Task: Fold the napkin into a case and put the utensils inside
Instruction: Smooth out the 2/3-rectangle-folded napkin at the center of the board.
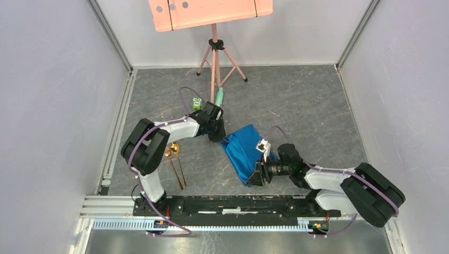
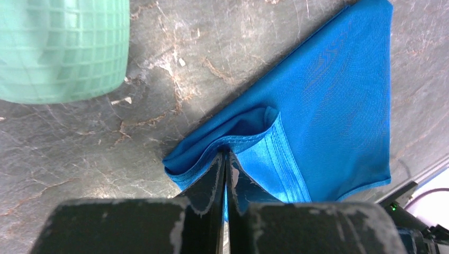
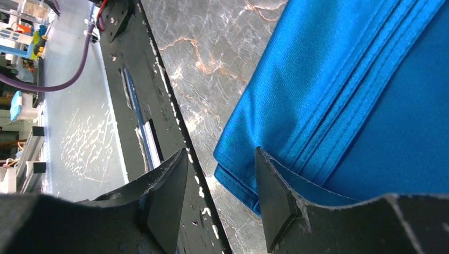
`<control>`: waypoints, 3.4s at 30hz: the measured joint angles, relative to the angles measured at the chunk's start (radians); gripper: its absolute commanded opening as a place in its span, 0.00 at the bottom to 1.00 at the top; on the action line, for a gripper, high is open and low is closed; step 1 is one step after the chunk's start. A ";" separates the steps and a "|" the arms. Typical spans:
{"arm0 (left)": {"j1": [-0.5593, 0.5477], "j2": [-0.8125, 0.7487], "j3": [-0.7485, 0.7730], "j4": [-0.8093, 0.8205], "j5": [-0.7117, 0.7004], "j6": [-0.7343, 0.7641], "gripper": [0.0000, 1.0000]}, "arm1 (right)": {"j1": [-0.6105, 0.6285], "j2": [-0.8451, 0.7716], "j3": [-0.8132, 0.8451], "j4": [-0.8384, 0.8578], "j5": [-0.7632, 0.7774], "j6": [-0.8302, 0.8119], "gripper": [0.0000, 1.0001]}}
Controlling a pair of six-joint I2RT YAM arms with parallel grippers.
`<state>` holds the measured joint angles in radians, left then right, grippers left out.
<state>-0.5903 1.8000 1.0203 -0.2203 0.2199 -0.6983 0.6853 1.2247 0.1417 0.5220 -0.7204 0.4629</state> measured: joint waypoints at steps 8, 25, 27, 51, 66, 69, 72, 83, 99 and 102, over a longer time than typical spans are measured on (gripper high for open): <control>0.001 -0.017 0.004 -0.029 0.073 0.001 0.18 | 0.000 0.002 0.006 -0.049 0.043 -0.020 0.54; 0.002 0.069 0.082 0.020 0.119 0.000 0.08 | -0.006 -0.066 0.091 -0.264 0.217 -0.075 0.56; 0.005 0.087 0.082 0.020 0.111 0.000 0.06 | -0.006 -0.071 0.093 -0.272 0.234 -0.081 0.55; 0.001 0.068 0.115 -0.006 0.103 0.002 0.39 | 0.016 -0.080 0.286 -0.534 0.542 -0.168 0.36; -0.012 -0.201 0.029 -0.005 0.185 0.002 0.53 | 0.159 -0.072 0.180 -0.427 0.639 0.049 0.27; -0.012 -0.258 -0.037 -0.013 0.188 0.002 0.55 | 0.211 -0.064 0.182 -0.393 0.624 0.097 0.39; -0.014 -0.303 -0.093 -0.027 0.195 0.005 0.55 | 0.213 -0.064 0.210 -0.409 0.603 0.104 0.53; -0.021 -0.401 -0.213 -0.062 0.163 0.013 0.57 | 0.080 -0.163 0.306 -0.527 0.501 0.007 0.77; -0.029 -0.400 -0.226 -0.038 0.167 0.013 0.56 | 0.188 -0.162 0.159 -0.407 0.451 0.283 0.82; -0.035 -0.400 -0.227 -0.031 0.167 0.013 0.56 | 0.195 -0.161 0.159 -0.402 0.463 0.297 0.82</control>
<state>-0.6250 1.4002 0.7929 -0.2516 0.3870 -0.6849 0.8803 1.0637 0.3008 0.1196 -0.2577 0.7601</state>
